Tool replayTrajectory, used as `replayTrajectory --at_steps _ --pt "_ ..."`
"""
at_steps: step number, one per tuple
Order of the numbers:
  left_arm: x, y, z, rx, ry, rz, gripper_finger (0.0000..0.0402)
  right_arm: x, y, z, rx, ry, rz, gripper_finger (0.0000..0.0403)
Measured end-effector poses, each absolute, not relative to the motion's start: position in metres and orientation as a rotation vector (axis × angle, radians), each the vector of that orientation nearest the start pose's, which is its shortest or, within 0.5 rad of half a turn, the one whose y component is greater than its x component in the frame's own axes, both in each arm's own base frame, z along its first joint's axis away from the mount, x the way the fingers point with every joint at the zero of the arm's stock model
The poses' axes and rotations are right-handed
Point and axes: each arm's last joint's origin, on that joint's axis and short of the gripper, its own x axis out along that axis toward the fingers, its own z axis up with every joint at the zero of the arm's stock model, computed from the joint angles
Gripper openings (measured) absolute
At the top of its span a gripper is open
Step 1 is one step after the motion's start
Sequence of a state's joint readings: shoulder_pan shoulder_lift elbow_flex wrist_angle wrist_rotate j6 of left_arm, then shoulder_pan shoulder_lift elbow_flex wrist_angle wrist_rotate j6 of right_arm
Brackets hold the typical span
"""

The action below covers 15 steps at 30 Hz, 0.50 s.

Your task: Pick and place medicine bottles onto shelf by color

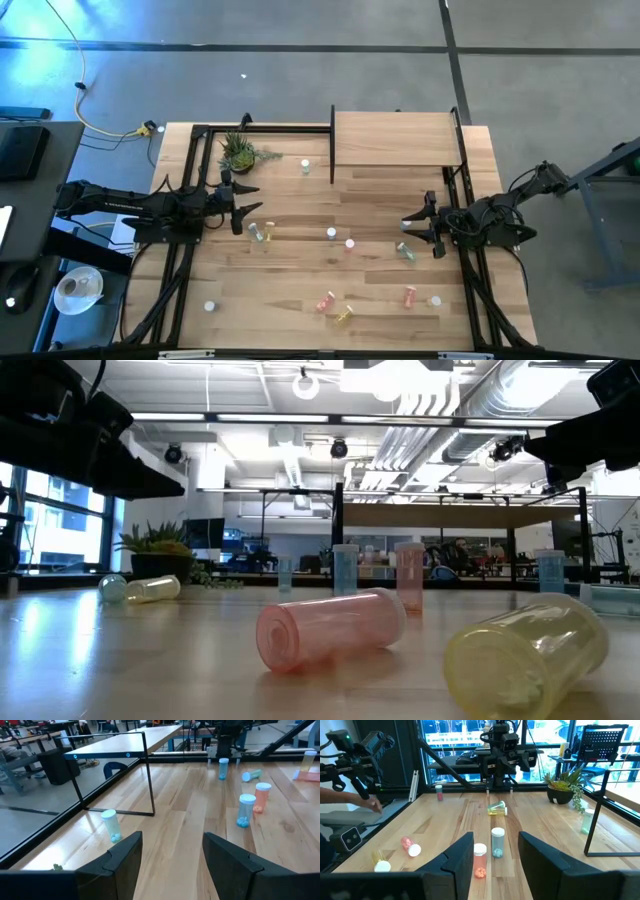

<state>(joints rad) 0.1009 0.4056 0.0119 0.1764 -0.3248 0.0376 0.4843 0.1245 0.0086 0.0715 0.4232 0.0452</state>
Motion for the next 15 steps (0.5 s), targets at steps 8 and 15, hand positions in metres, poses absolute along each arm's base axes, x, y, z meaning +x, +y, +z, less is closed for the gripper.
replayTrajectory --at_steps 8,15 --pt "0.1188 0.0214 0.152 0.04 0.185 0.423 0.02 0.0961 0.0372 0.1634 0.026 0.041 0.06 0.0147" --pt "0.1187 0.0213 0.1515 0.039 0.19 0.423 0.02 0.0961 0.0371 0.1634 0.026 0.041 0.06 0.0147"
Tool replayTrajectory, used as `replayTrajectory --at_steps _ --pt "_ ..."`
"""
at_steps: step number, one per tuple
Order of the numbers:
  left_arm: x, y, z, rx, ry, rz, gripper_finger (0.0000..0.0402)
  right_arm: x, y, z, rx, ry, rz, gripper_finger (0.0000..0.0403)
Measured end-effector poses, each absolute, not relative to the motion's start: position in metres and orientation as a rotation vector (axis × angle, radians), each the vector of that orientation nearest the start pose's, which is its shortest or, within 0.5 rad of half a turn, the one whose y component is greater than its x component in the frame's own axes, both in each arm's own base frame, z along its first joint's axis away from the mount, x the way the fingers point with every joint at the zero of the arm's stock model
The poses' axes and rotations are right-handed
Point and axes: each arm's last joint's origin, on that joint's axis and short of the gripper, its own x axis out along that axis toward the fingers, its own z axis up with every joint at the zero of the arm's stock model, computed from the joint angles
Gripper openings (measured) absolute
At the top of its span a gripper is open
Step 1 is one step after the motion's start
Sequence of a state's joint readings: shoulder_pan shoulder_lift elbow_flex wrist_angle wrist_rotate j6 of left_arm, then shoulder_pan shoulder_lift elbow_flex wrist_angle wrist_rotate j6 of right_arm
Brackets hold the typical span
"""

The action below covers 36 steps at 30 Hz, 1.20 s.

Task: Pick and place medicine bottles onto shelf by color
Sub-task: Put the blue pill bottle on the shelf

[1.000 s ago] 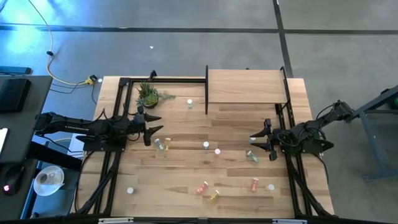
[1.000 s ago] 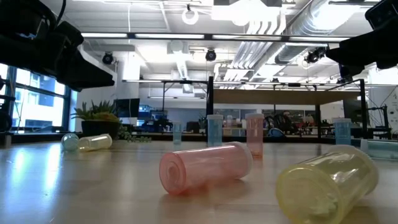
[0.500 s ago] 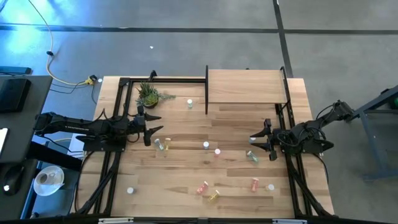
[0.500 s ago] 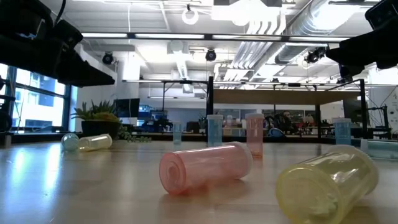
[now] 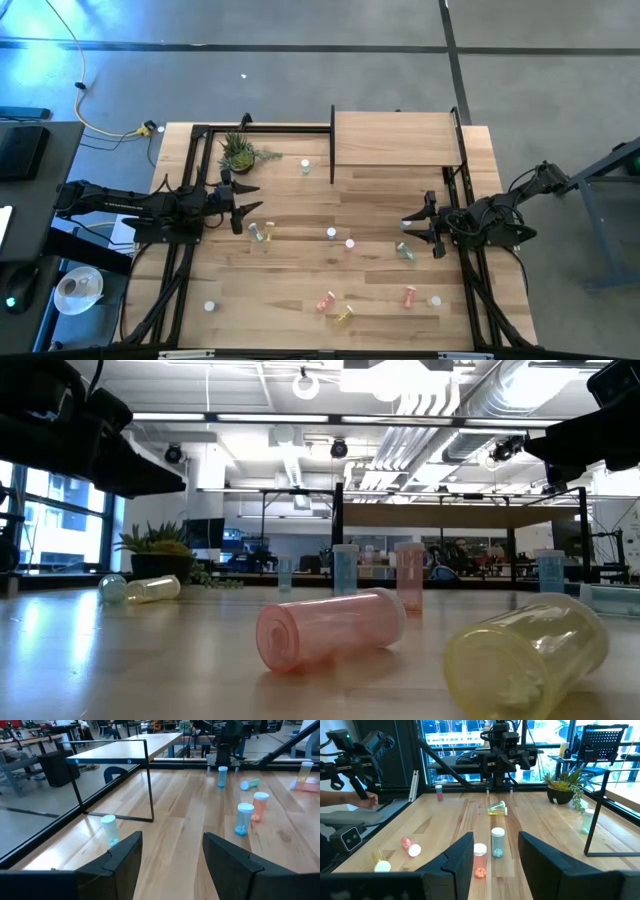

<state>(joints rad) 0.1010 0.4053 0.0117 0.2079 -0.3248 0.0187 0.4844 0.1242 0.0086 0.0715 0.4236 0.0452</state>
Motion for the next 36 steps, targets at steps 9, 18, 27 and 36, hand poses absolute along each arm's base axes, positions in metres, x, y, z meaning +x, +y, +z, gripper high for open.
replayTrajectory --at_steps 9,18,27,36 --pt "0.1187 0.0213 0.1515 0.024 0.187 0.424 0.02 0.0961 0.0371 0.1634 0.026 0.041 0.06 0.0147" --pt "0.1187 0.0213 0.1516 0.024 0.187 0.424 0.02 0.0961 0.0371 0.1634 0.026 0.041 0.06 0.0147" --pt "0.1187 0.0213 0.1515 0.025 0.187 0.424 0.02 0.0961 0.0372 0.1633 0.025 0.041 0.06 0.0147" --pt "0.1197 0.0218 0.159 0.065 0.118 0.426 0.02 0.0963 0.0359 0.1686 0.129 -0.009 0.018 0.0147"
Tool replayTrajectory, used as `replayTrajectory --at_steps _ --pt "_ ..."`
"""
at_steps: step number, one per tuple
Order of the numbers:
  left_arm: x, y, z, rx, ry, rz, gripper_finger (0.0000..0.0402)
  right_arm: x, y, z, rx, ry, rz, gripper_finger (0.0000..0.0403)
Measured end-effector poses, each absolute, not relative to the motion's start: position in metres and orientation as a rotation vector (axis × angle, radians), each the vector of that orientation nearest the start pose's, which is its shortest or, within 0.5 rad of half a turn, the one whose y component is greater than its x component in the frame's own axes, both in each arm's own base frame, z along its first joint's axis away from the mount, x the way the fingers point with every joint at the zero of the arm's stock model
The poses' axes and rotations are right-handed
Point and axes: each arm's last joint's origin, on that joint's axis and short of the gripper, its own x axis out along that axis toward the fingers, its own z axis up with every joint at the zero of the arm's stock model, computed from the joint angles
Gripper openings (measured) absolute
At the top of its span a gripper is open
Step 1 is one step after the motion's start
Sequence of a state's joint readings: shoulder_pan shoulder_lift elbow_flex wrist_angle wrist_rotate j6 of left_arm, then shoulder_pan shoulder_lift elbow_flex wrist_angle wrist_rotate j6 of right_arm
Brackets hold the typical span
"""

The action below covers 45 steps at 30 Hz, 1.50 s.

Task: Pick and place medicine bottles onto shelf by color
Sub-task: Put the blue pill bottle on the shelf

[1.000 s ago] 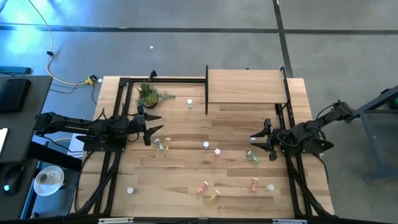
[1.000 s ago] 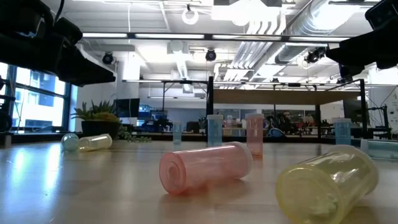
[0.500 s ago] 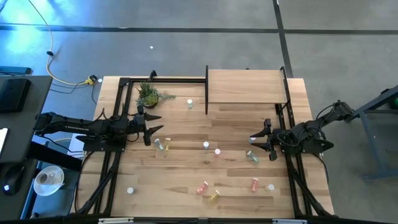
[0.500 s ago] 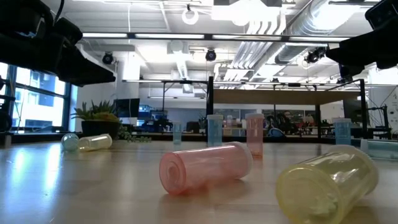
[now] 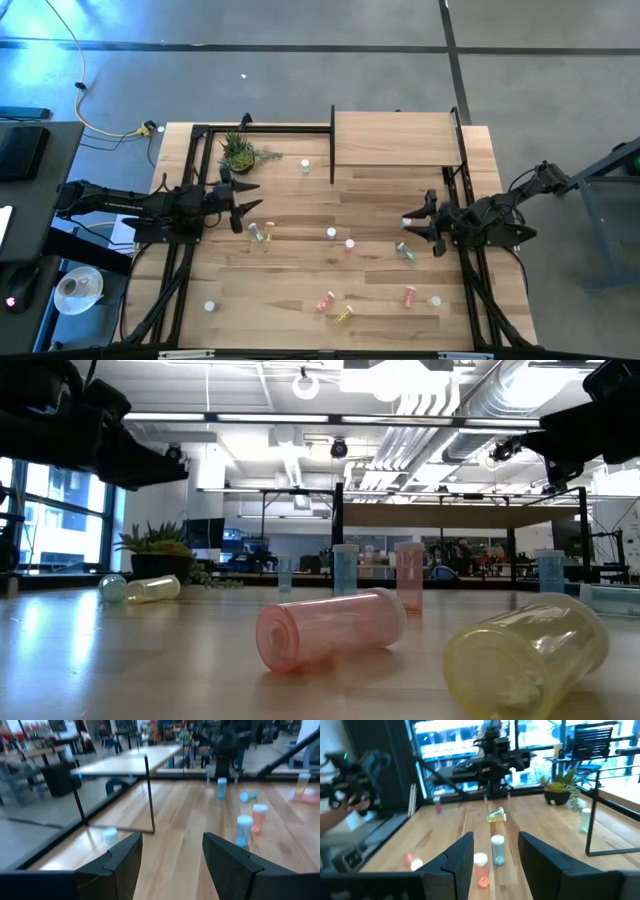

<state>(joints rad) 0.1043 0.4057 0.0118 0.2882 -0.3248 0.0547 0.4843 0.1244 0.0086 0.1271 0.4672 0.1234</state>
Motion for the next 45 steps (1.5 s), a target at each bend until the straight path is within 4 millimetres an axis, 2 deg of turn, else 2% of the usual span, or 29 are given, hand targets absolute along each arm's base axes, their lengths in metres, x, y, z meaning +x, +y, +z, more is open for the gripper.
replayTrajectory --at_steps 6,11,16,23,27,37,45 --pt "0.12 0.022 0.175 0.078 -0.04 0.431 0.02 0.096 0.033 0.177 0.147 -0.056 -0.055 0.0147" --pt "0.119 0.022 0.185 0.131 -0.123 0.439 0.02 0.093 0.031 0.197 0.163 -0.109 -0.084 0.0152" --pt "0.12 0.022 0.195 0.132 -0.149 0.441 0.02 0.088 0.027 0.222 0.143 -0.155 -0.155 0.0177" --pt "0.122 0.021 0.191 0.064 -0.069 0.404 0.02 0.079 0.018 0.249 0.183 -0.054 -0.29 0.0195" --pt "0.122 0.021 0.186 0.031 -0.024 0.403 0.02 0.078 0.018 0.259 0.302 0.06 -0.319 0.0195" --pt "0.122 0.021 0.186 -0.023 -0.028 0.403 0.02 0.098 0.031 0.254 0.549 0.383 -0.435 0.0195" --pt "0.122 0.021 0.186 -0.026 -0.029 0.407 0.02 0.113 0.041 0.236 0.693 0.568 -0.532 0.0195"
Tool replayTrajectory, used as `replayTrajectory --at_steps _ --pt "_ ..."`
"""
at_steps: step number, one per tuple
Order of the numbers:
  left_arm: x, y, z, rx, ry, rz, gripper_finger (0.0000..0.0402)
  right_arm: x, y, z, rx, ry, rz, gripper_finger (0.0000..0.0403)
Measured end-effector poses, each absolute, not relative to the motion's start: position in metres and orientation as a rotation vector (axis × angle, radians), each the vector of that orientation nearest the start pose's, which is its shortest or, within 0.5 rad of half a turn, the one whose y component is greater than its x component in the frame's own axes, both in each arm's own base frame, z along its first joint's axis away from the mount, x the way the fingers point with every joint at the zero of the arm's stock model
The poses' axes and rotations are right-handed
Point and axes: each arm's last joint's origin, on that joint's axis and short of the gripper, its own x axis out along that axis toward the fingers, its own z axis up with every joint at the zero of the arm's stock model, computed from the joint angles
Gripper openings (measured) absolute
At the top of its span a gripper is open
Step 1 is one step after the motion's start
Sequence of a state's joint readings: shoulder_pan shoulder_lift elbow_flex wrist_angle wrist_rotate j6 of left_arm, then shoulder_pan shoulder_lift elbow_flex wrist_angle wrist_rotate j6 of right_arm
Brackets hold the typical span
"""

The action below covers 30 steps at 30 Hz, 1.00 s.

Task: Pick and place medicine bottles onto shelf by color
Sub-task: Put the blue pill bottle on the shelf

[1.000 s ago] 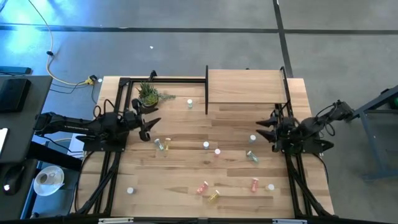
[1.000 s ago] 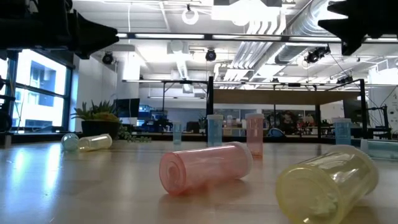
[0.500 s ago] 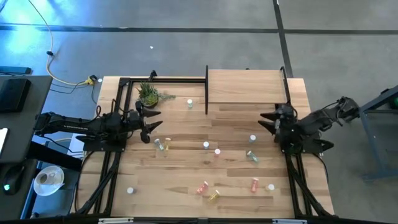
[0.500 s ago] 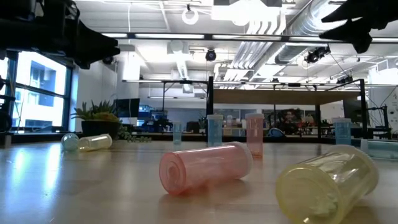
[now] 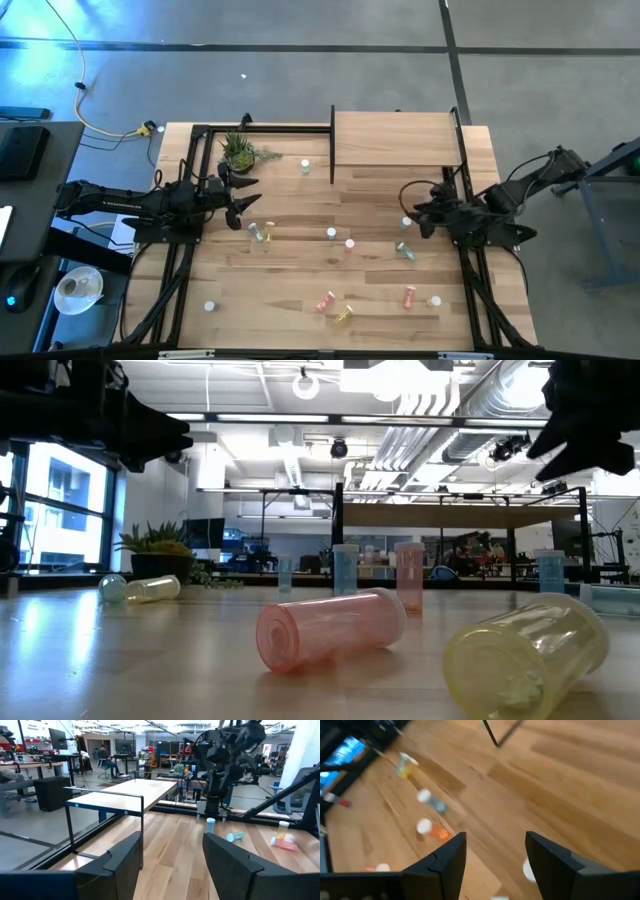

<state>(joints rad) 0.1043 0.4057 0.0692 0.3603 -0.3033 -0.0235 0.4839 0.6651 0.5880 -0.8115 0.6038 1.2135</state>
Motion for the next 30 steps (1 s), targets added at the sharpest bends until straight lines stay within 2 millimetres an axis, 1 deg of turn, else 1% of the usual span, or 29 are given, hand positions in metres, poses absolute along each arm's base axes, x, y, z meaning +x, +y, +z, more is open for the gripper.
replayTrajectory --at_steps 8,16,22,30 --pt "0.122 0.022 0.186 -0.026 -0.029 0.43 0.02 0.122 0.048 0.222 0.758 0.695 -0.608 0.0195" --pt "0.122 0.022 0.186 -0.026 -0.029 0.43 0.02 0.132 0.053 0.209 0.739 0.75 -0.695 0.0195" --pt "0.122 0.022 0.186 -0.026 -0.029 0.43 0.02 0.142 0.051 0.197 0.711 0.805 -0.792 0.0195" --pt "0.122 0.022 0.186 -0.026 -0.029 0.429 0.02 0.152 0.048 0.183 0.711 0.897 -0.863 0.0195"
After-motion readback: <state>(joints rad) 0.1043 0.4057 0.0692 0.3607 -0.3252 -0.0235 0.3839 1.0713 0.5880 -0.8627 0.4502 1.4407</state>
